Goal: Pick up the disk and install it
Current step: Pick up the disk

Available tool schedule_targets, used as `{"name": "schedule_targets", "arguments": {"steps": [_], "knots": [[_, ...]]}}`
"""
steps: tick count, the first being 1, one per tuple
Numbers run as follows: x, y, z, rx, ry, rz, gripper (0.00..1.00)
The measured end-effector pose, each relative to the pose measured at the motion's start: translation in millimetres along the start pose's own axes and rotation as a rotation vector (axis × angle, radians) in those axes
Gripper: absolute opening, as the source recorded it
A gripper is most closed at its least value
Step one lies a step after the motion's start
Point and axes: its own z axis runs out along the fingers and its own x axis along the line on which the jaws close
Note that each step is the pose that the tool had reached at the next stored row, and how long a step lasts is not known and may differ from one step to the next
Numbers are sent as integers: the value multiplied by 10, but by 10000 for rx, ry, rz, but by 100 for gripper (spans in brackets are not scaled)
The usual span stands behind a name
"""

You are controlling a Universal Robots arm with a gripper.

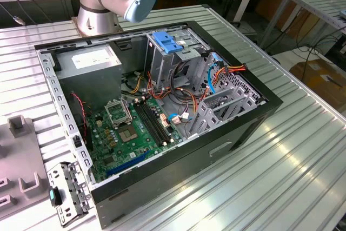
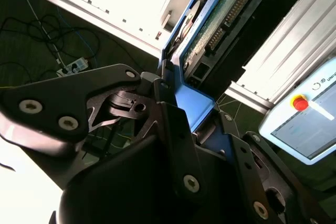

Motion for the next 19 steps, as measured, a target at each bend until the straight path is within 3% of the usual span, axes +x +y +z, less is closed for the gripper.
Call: {"name": "schedule_targets", "arguments": {"steps": [4, 19], "knots": [[-3, -94, 0, 1, 0, 0, 37], [-13, -347, -2, -3, -1, 0, 37]]}}
